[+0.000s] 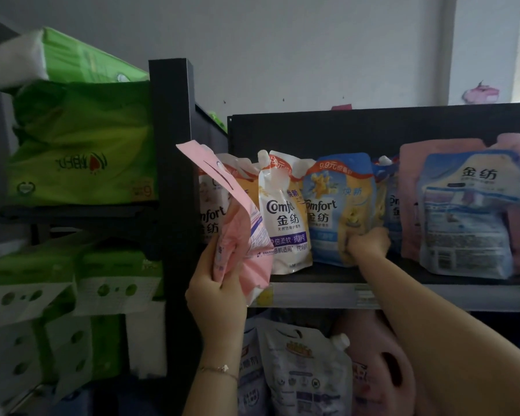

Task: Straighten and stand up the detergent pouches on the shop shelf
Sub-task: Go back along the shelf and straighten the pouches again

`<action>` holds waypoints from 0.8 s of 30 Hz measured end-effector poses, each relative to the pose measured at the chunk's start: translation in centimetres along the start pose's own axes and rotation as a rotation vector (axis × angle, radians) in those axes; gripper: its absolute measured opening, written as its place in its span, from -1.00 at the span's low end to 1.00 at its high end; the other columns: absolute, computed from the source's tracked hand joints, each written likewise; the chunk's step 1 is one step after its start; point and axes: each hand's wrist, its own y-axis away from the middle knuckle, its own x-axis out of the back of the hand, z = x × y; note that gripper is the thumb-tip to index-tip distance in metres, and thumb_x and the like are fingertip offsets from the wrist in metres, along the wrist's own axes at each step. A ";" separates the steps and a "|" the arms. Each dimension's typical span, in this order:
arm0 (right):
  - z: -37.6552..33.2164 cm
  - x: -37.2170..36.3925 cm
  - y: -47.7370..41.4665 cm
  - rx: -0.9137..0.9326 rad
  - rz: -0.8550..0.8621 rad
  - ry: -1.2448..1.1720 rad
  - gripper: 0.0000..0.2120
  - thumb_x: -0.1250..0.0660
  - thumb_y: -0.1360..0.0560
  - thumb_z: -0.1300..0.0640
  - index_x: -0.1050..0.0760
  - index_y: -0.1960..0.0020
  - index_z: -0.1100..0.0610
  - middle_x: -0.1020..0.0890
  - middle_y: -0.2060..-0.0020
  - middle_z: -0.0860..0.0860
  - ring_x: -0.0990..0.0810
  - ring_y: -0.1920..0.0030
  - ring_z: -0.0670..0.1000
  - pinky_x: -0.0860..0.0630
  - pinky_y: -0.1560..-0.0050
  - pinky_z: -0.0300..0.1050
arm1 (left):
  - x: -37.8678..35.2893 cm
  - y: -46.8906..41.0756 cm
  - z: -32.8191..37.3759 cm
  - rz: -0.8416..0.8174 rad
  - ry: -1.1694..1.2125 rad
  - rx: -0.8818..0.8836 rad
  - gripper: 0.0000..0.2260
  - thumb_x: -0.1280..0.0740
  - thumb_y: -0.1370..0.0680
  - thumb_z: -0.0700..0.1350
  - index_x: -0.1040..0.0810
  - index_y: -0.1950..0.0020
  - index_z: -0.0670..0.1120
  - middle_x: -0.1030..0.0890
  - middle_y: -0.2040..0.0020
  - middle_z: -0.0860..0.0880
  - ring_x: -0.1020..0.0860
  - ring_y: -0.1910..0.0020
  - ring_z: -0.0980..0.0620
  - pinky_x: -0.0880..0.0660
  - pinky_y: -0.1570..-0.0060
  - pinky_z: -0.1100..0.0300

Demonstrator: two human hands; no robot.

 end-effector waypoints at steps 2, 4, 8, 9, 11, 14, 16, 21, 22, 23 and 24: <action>0.3 0.8 -0.5 -0.023 0.055 -0.017 -0.47 -0.33 -0.54 0.23 -0.21 -0.42 0.35 -0.37 -0.38 0.29 -0.42 -0.33 0.27 -0.42 -0.27 0.08 | 0.2 0.0 0.0 0.000 0.004 -0.008 -0.68 -0.43 -0.50 -0.25 -0.59 -0.25 -0.11 -0.64 -0.12 -0.03 -0.55 -0.12 0.09 -0.40 0.10 0.57; 0.8 1.8 -1.3 -0.048 0.143 -0.018 -0.51 -0.29 -0.56 0.25 -0.24 -0.42 0.34 -0.37 -0.38 0.28 -0.41 -0.34 0.26 -0.42 -0.30 0.08 | 0.4 0.0 -0.1 -0.005 0.009 -0.014 -0.68 -0.44 -0.49 -0.24 -0.60 -0.24 -0.14 -0.64 -0.10 -0.04 -0.56 -0.09 0.09 -0.40 0.11 0.60; 0.9 3.3 -2.4 -0.039 0.211 -0.029 -0.51 -0.32 -0.48 0.24 -0.32 -0.37 0.31 -0.43 -0.33 0.27 -0.46 -0.29 0.26 -0.46 -0.28 0.14 | 0.6 0.0 -0.2 -0.021 0.038 -0.007 -0.69 -0.45 -0.48 -0.19 -0.61 -0.23 -0.13 -0.65 -0.09 -0.01 -0.57 -0.09 0.12 -0.41 0.08 0.58; 0.7 3.3 -2.3 -0.005 0.221 -0.023 -0.51 -0.33 -0.47 0.23 -0.31 -0.36 0.31 -0.42 -0.33 0.26 -0.45 -0.28 0.27 -0.46 -0.27 0.16 | 0.5 0.0 -0.2 -0.016 0.029 -0.008 -0.69 -0.45 -0.48 -0.21 -0.61 -0.23 -0.14 -0.65 -0.09 -0.02 -0.57 -0.09 0.11 -0.40 0.09 0.59; 0.2 3.0 -0.8 0.129 0.233 -0.013 -0.52 -0.32 -0.49 0.21 -0.27 -0.35 0.31 -0.35 -0.34 0.24 -0.43 -0.27 0.27 -0.45 -0.23 0.10 | 0.4 0.0 -0.4 -0.008 -0.004 -0.009 -0.68 -0.44 -0.49 -0.24 -0.60 -0.24 -0.15 -0.65 -0.09 -0.05 -0.56 -0.09 0.08 -0.38 0.11 0.62; -0.5 2.1 3.0 0.453 0.150 0.033 -0.74 -0.31 -0.53 0.20 -0.37 -0.18 0.22 -0.48 -0.11 0.14 -0.51 -0.07 0.15 -0.42 0.04 -0.06 | 0.3 0.1 -0.4 -0.010 -0.034 0.007 -0.67 -0.43 -0.51 -0.22 -0.59 -0.27 -0.11 -0.63 -0.08 0.01 -0.54 -0.06 0.13 -0.36 0.16 0.62; -0.7 0.8 5.1 0.612 -0.112 0.095 -0.80 -0.39 -0.51 0.12 -0.42 -0.06 0.11 -0.54 0.07 0.02 -0.56 0.05 0.07 -0.50 0.13 -0.09 | 0.2 0.2 -0.4 -0.016 -0.028 0.019 -0.67 -0.42 -0.51 -0.23 -0.58 -0.28 -0.10 -0.60 -0.07 0.05 -0.52 -0.06 0.15 -0.36 0.17 0.63; -1.3 -2.3 7.9 0.681 -0.510 0.247 -0.17 -0.57 -0.22 -0.21 -0.20 -0.33 -0.14 -0.33 -0.22 -0.05 -0.49 -0.15 0.01 -0.57 -0.15 0.06 | 0.4 0.3 0.0 -0.015 -0.011 0.014 -0.67 -0.44 -0.50 -0.18 -0.58 -0.27 -0.10 -0.61 -0.08 0.03 -0.53 -0.07 0.14 -0.33 0.14 0.59; -1.4 -2.7 8.1 0.658 -0.491 0.238 -0.07 -0.57 -0.17 -0.25 -0.11 -0.38 -0.22 -0.27 -0.28 -0.02 -0.44 -0.23 0.09 -0.50 -0.22 0.17 | 0.5 0.3 0.1 -0.018 -0.008 0.015 -0.67 -0.44 -0.50 -0.17 -0.58 -0.26 -0.10 -0.61 -0.07 0.03 -0.53 -0.07 0.13 -0.35 0.14 0.59; -1.4 -3.0 8.0 0.614 -0.493 0.199 0.03 -0.58 -0.15 -0.25 -0.02 -0.42 -0.28 -0.20 -0.37 0.02 -0.37 -0.31 0.17 -0.42 -0.30 0.27 | 0.6 0.3 0.1 -0.024 -0.005 0.015 -0.67 -0.44 -0.49 -0.17 -0.59 -0.26 -0.11 -0.61 -0.07 0.03 -0.53 -0.07 0.12 -0.36 0.15 0.60; -1.5 -3.3 7.9 0.568 -0.517 0.166 0.12 -0.60 -0.15 -0.23 0.08 -0.47 -0.31 -0.11 -0.44 0.05 -0.29 -0.39 0.22 -0.32 -0.36 0.33 | 0.7 0.3 0.2 -0.028 -0.001 0.011 -0.67 -0.44 -0.49 -0.17 -0.59 -0.25 -0.11 -0.61 -0.06 0.03 -0.54 -0.06 0.12 -0.37 0.15 0.61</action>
